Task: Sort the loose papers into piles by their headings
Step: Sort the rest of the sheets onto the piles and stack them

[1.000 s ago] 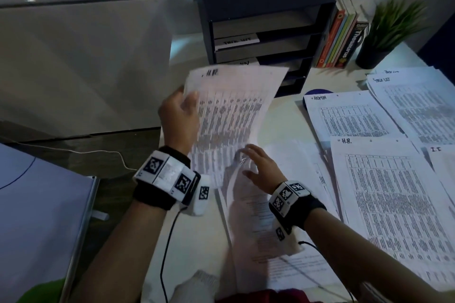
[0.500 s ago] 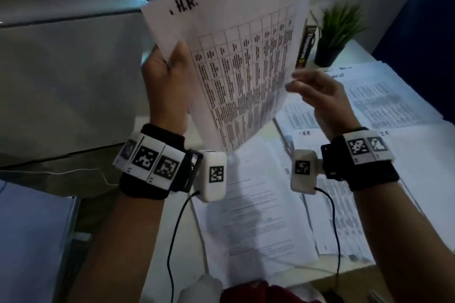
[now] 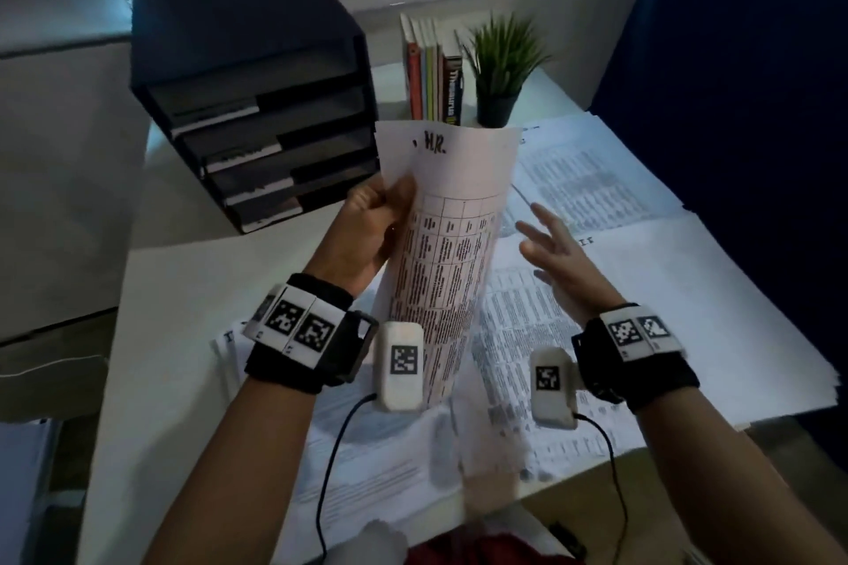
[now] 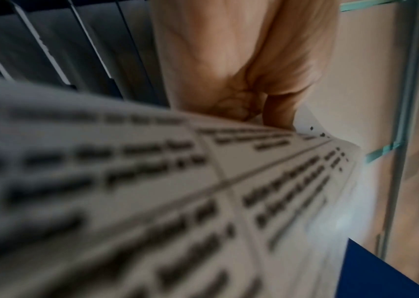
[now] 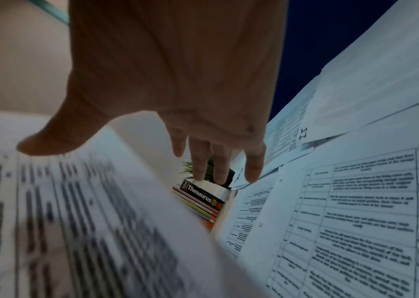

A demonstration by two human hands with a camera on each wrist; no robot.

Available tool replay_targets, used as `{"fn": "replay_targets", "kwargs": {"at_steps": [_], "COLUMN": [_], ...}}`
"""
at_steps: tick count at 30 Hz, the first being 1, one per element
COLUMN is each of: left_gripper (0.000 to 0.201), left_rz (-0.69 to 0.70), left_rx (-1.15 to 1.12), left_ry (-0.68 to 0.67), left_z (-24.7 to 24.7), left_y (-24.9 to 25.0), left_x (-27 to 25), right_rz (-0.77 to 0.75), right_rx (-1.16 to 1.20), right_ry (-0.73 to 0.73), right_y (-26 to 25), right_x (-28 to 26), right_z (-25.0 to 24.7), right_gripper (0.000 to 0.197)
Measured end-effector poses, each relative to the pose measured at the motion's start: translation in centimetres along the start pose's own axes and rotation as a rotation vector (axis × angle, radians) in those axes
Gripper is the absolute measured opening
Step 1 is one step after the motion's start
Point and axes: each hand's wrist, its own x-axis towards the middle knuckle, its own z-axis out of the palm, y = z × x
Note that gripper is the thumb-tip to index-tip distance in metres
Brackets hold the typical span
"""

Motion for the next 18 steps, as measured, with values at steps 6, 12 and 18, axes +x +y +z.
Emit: {"fn": "replay_targets", "kwargs": {"at_steps": [6, 12, 18], "left_gripper": [0.028, 0.020, 0.037], "left_rz": [0.001, -0.140, -0.485], "left_rx": [-0.047, 0.187, 0.629], "left_ry": [0.089, 0.485, 0.567], "left_z": [2.4, 2.2, 2.2], "left_y": [-0.7, -7.2, -15.5], "left_x": [2.0, 4.6, 4.1], "right_rz": [-0.039, -0.003, 0.140], "right_rx": [0.134, -0.034, -0.637], "right_ry": [-0.016, 0.305, 0.409], "right_y": [1.1, 3.6, 7.4], "right_x": [0.8, 1.0, 0.5], "right_z": [-3.1, -7.1, -8.4], "right_gripper": [0.053, 0.010, 0.017]}}
